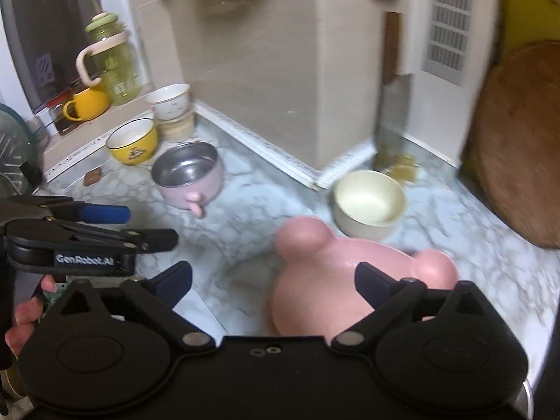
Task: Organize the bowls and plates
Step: 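Move both grippers to the pink steel-lined pot rim and close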
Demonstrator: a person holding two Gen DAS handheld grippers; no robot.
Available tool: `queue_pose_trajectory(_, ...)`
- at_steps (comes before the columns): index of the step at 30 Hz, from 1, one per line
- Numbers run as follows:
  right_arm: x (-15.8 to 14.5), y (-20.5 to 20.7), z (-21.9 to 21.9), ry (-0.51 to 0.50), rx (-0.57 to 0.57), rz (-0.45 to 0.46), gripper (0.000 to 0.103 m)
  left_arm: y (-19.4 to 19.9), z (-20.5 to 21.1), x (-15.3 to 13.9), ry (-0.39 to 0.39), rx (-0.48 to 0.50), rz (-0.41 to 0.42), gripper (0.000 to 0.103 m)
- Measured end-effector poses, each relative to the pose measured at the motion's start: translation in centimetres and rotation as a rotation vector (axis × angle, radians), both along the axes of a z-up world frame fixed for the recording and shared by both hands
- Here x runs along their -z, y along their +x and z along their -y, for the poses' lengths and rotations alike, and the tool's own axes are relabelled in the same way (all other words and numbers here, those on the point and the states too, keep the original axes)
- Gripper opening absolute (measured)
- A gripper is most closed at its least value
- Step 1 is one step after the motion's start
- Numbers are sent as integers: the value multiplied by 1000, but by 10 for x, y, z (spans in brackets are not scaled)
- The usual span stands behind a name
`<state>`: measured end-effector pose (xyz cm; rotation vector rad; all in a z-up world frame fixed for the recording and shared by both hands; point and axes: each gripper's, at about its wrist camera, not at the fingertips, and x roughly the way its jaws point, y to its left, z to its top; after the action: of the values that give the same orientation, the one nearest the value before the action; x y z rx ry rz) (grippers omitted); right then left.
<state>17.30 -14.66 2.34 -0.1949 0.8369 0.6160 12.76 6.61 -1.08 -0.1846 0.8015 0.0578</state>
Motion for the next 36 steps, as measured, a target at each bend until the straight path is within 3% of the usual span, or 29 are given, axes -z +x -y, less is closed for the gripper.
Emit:
queue_pose_trajectory(8, 11, 29, -69, -25, -31, 14, 103, 12, -70, 9, 20, -150, -4, 78)
queue_pose_trajectory(19, 36, 98, -164, -48, -33, -29, 99, 69, -142, 39, 28, -295, -79, 78)
queue_pose_trajectory(29, 77, 146, -211, -120, -13, -112, 73, 108, -172, 76, -5, -351, -128, 78)
queue_pose_trajectory(33, 91, 155, -221, -134, -22, -155, 56, 118, -172, 86, -28, -349, -138, 77)
queue_pose_trajectory(35, 96, 158, -224, -132, -32, -173, 46, 121, -169, 90, -27, -331, -147, 63)
queue_pose_trajectory(36, 97, 158, -225, -133, -36, -180, 40, 123, -168, 92, -27, -325, -158, 60)
